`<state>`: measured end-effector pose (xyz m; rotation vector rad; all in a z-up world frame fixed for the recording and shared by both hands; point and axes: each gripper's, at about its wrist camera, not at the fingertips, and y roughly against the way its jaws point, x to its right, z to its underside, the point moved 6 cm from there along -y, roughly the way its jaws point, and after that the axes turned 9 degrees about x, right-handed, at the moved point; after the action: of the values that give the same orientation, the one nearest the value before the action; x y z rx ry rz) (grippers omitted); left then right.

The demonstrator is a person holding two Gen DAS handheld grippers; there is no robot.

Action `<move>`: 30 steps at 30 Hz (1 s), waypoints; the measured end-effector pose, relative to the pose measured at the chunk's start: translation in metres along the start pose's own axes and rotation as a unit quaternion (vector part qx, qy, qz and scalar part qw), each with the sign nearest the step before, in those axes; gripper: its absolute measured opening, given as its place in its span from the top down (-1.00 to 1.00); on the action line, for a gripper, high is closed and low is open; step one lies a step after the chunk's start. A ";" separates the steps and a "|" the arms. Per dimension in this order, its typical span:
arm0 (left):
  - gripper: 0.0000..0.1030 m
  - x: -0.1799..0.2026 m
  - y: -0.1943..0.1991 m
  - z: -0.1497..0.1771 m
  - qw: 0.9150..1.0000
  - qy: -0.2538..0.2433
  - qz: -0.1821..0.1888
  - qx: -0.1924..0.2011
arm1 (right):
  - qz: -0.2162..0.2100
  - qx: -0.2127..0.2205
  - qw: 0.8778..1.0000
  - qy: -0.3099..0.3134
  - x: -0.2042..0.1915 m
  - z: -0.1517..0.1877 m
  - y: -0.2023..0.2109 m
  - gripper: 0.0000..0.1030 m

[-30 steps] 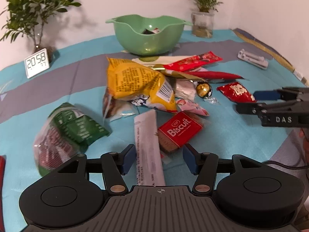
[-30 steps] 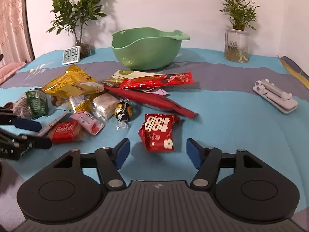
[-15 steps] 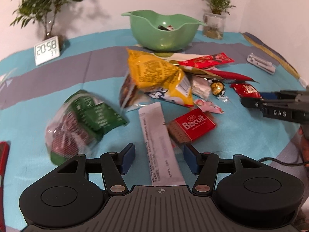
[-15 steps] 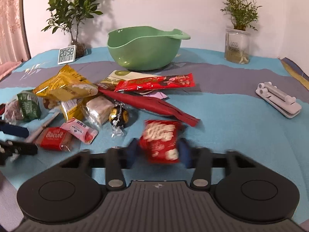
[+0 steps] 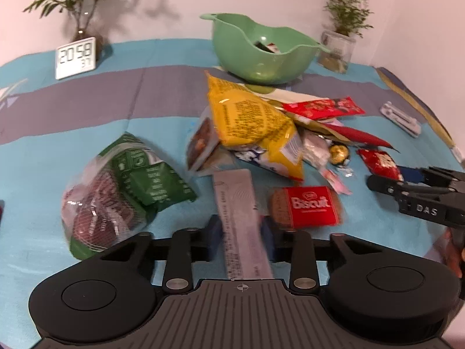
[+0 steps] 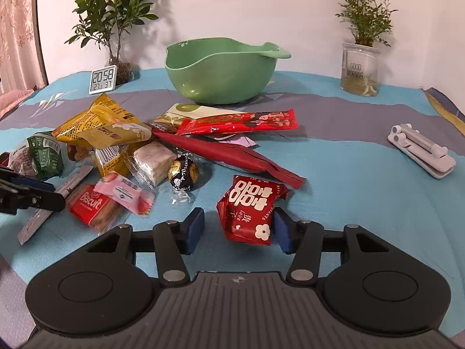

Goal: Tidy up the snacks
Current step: 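Lift the red pack with the right tool while the left reaches for the white stick pack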

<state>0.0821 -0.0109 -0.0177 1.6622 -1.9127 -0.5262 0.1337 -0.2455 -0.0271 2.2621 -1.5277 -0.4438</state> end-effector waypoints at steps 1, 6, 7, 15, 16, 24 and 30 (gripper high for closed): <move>-0.88 -0.001 0.001 0.000 1.000 0.006 0.001 0.002 | 0.000 0.000 1.000 0.000 0.000 0.000 0.000 -0.11; -0.85 -0.008 0.014 0.004 1.000 0.012 -0.012 0.009 | -0.003 0.004 1.000 0.001 0.001 0.001 0.004 0.22; -0.84 -0.009 0.019 0.005 1.000 0.013 -0.013 0.011 | -0.005 0.004 1.000 0.001 0.000 0.002 0.006 0.23; -0.79 -0.008 0.051 -0.010 0.999 0.003 -0.007 0.049 | -0.067 0.016 0.998 -0.013 -0.012 -0.005 0.027 0.27; -0.79 -0.007 0.054 -0.013 0.998 -0.001 -0.007 0.055 | -0.071 0.020 0.997 -0.011 -0.014 -0.007 0.029 0.27; -0.76 0.002 0.063 -0.027 0.997 -0.004 0.007 0.070 | -0.081 0.057 0.995 -0.009 -0.014 -0.030 0.042 0.27; -0.20 0.009 0.061 -0.051 0.996 -0.014 0.023 0.079 | -0.090 0.069 0.994 0.003 -0.014 -0.049 0.031 0.27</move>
<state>0.0666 -0.0070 0.0603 1.7111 -2.0546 -0.3904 0.1254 -0.2365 0.0315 2.5179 -1.3976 -0.3897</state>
